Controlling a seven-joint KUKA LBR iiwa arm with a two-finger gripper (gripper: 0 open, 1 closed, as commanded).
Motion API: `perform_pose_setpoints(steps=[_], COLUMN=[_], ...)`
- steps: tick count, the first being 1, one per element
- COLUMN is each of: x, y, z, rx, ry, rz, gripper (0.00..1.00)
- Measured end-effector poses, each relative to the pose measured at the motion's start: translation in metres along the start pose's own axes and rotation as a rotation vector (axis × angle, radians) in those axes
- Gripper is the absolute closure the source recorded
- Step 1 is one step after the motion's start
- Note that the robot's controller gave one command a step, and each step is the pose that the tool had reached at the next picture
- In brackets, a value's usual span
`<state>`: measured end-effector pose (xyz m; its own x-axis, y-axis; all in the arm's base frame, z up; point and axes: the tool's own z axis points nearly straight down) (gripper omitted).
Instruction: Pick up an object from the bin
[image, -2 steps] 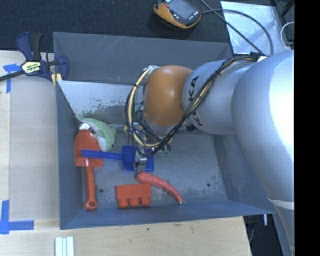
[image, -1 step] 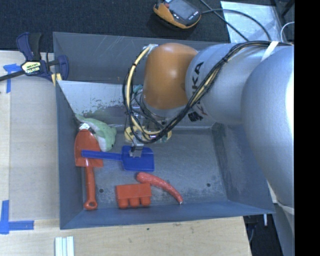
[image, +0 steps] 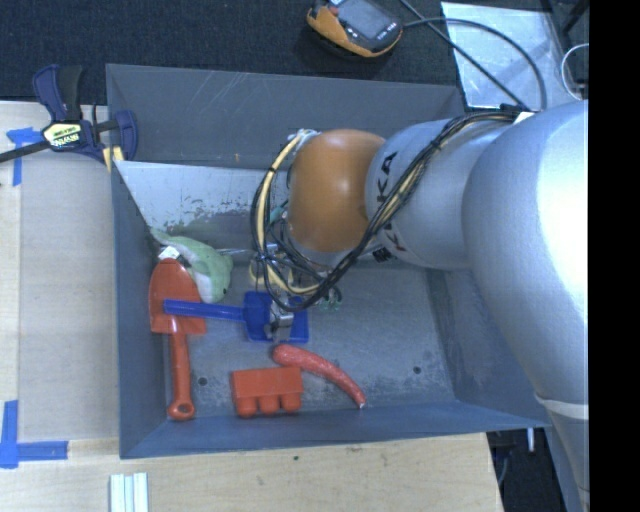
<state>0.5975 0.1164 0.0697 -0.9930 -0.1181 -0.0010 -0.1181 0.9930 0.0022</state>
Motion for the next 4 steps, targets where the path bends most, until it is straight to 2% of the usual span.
perform_pose_setpoints(steps=[1,2,4], x=[-0.0090,-0.0029,-0.0018], y=[0.0072,-0.0004,-0.0005], z=[-0.0014,-0.0031,-0.0070], rx=[-0.001,-0.001,-0.001], ry=[-0.015,-0.009,-0.007], rz=[0.067,0.001,0.002], gripper=[0.00,1.00,1.00])
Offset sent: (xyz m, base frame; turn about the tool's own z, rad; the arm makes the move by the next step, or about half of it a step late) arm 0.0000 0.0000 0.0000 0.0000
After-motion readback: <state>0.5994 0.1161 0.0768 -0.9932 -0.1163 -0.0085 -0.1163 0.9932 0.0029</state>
